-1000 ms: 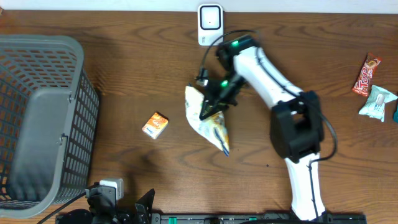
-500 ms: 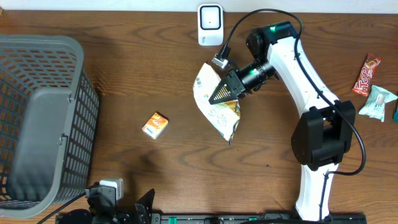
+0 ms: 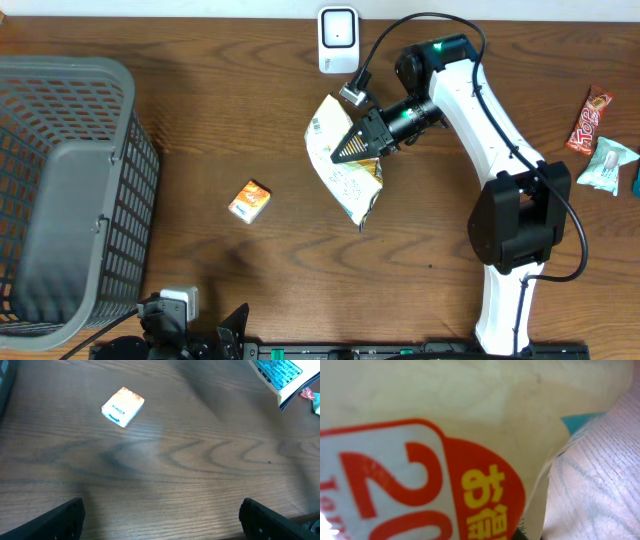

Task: Scan the item barcode
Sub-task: 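Lift the snack bag and turn it in the right gripper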

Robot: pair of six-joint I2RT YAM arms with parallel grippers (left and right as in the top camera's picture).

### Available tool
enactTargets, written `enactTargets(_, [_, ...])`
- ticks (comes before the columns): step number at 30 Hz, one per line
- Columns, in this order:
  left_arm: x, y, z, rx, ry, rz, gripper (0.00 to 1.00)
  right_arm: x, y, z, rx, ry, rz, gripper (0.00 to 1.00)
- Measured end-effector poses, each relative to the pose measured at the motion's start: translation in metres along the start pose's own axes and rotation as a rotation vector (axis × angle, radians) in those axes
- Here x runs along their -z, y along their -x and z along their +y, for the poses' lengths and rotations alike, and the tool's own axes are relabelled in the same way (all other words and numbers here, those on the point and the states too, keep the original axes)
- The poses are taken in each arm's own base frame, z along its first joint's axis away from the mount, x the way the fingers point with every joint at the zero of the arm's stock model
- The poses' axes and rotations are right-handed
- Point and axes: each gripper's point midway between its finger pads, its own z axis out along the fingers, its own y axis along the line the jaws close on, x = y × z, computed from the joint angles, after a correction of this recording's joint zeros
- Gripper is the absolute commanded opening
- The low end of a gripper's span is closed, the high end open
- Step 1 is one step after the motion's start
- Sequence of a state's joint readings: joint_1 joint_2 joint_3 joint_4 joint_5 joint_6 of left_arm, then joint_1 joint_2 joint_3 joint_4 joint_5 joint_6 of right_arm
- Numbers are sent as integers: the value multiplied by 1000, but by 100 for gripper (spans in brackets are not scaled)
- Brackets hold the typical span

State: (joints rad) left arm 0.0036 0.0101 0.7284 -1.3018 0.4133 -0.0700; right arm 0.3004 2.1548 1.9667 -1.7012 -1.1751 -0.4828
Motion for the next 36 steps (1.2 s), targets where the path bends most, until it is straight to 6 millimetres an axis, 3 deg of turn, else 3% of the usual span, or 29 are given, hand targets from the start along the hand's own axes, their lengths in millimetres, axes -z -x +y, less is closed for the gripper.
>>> enactTargets(9, [0, 0, 0, 0, 0, 0, 98, -3, -4, -4, 401, -20, 26, 1])
enactTargets(14, [0, 0, 0, 0, 0, 0, 98, -7, -5, -3, 526, -13, 37, 1])
enactTargets(36, [0, 0, 0, 0, 0, 0, 98, -11, -7, -3, 462, -19, 53, 1])
